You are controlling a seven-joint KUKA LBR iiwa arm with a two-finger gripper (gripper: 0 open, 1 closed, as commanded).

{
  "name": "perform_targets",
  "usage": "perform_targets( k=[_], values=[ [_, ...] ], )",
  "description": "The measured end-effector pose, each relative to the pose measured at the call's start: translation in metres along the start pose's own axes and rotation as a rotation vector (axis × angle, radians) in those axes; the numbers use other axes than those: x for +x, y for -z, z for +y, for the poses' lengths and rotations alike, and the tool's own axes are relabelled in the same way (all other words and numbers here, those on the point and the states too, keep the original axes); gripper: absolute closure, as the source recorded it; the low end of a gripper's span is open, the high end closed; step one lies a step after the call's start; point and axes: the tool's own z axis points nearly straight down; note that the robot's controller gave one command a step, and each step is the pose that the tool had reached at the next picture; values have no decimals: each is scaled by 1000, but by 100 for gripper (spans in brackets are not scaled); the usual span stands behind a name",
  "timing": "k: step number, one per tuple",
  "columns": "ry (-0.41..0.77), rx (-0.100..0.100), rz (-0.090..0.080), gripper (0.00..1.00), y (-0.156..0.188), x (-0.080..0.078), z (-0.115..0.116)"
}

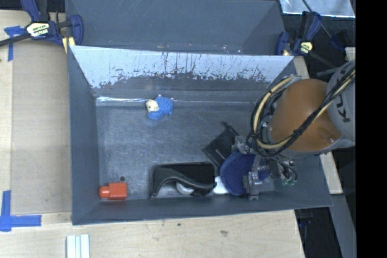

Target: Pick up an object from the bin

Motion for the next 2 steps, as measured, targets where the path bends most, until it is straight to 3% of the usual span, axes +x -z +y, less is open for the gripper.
perform_targets(
  k=[1, 2],
  values=[
    [384, -1, -6, 0, 0, -52, 22],
    [380, -1, -18, 100, 2, -55, 22]
  ],
)
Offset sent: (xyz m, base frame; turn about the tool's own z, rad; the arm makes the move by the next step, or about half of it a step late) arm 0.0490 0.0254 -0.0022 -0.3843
